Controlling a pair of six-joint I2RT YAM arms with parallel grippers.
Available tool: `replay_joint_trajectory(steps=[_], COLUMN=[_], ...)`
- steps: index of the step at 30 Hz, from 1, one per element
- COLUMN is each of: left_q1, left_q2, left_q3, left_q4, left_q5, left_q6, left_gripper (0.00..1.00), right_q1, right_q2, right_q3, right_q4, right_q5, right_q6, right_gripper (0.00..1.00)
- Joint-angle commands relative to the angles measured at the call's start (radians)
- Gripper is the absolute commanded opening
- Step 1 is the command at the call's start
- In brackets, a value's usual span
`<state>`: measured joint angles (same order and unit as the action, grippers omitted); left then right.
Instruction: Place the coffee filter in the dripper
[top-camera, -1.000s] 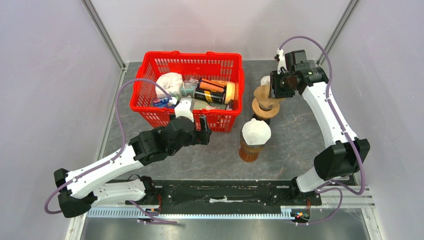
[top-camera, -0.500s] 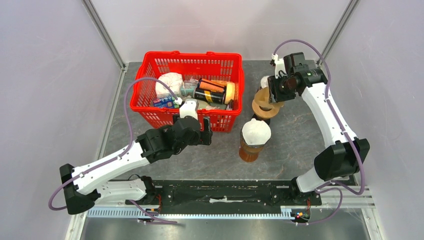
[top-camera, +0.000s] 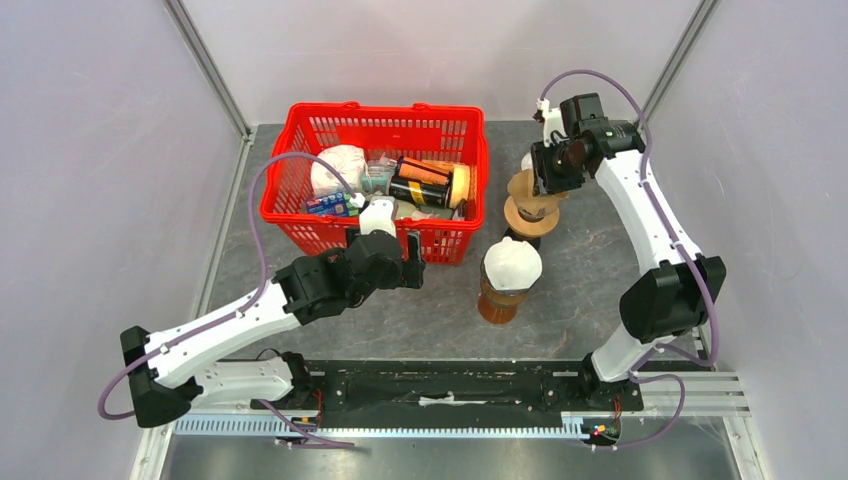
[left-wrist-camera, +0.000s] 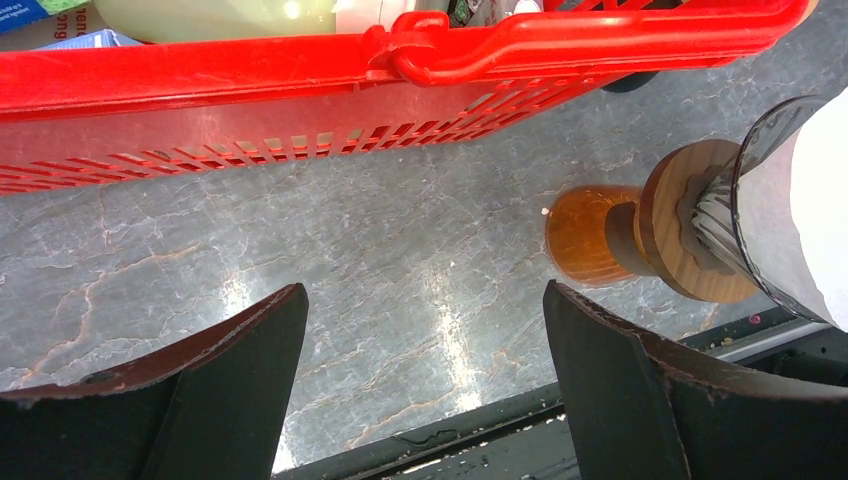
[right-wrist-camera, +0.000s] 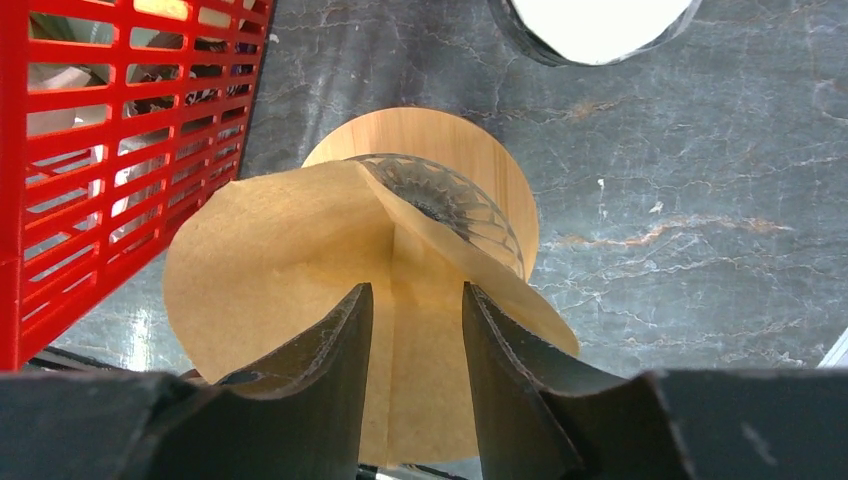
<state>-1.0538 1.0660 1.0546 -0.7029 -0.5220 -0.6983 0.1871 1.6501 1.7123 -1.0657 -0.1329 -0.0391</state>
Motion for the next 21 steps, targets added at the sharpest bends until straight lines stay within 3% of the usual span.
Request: replay_joint_trajectory(steps=[1, 21], left_q1=[0.000, 0.002], left_q2=[-0.039, -0.104], left_q3=[0.000, -0.057], left_q4=[0.013, 0.011], left_q5=[-0.039, -0.058], left_q6=[0.020, 0.022], left_gripper=[0.94, 0.94], right_q1=[0.024, 0.036], right_q2=[0.034, 0.159], right_q3=[0.044, 0.100], right_q4=[-0.017, -0.082], right_q5=[-0.025, 0.056], right_q6=[-0.030, -0.016], right_gripper=[0.44, 0.33])
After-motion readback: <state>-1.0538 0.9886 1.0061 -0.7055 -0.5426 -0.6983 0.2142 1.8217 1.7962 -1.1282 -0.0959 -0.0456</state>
